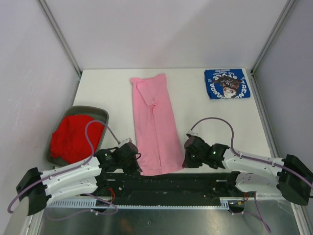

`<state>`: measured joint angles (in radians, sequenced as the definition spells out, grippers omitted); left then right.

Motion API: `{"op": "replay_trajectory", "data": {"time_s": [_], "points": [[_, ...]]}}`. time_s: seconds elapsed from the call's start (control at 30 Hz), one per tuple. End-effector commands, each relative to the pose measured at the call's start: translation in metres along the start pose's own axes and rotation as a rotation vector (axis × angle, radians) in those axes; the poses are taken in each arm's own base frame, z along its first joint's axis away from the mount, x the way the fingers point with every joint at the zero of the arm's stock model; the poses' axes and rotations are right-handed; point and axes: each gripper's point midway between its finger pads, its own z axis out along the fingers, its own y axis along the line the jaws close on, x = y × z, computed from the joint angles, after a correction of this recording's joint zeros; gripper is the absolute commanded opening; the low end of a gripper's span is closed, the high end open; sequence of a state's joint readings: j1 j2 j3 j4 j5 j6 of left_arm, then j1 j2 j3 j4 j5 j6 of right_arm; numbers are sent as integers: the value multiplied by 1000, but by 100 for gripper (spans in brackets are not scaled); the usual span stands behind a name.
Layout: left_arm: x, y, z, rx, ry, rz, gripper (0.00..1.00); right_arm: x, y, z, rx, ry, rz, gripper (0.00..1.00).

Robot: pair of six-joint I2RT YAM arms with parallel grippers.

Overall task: Fold and stack the t-shirts
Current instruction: Grab the bottom of the folded rectangular tshirt with both arms, then fold the folded rectangular tshirt in 1/3 of the way

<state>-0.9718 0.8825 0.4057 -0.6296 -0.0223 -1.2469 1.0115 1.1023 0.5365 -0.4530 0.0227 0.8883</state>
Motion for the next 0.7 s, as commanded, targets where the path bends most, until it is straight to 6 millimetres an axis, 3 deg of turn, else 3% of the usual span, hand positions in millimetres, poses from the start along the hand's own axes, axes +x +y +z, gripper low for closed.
{"op": "replay_trajectory", "data": {"time_s": [0.0,0.23,0.43,0.67], "points": [[-18,-12,-13,47,-73,10,0,-30,18,-24,3,-86,-17,0],[-73,-30,-28,40,-233,-18,0,-113,50,-30,-11,-208,-43,0],[-138,-49,-34,48,-365,-56,0,-180,60,-8,16,-265,-45,0],[-209,-62,-16,41,-408,-102,0,-255,58,25,7,-330,2,0]]}}
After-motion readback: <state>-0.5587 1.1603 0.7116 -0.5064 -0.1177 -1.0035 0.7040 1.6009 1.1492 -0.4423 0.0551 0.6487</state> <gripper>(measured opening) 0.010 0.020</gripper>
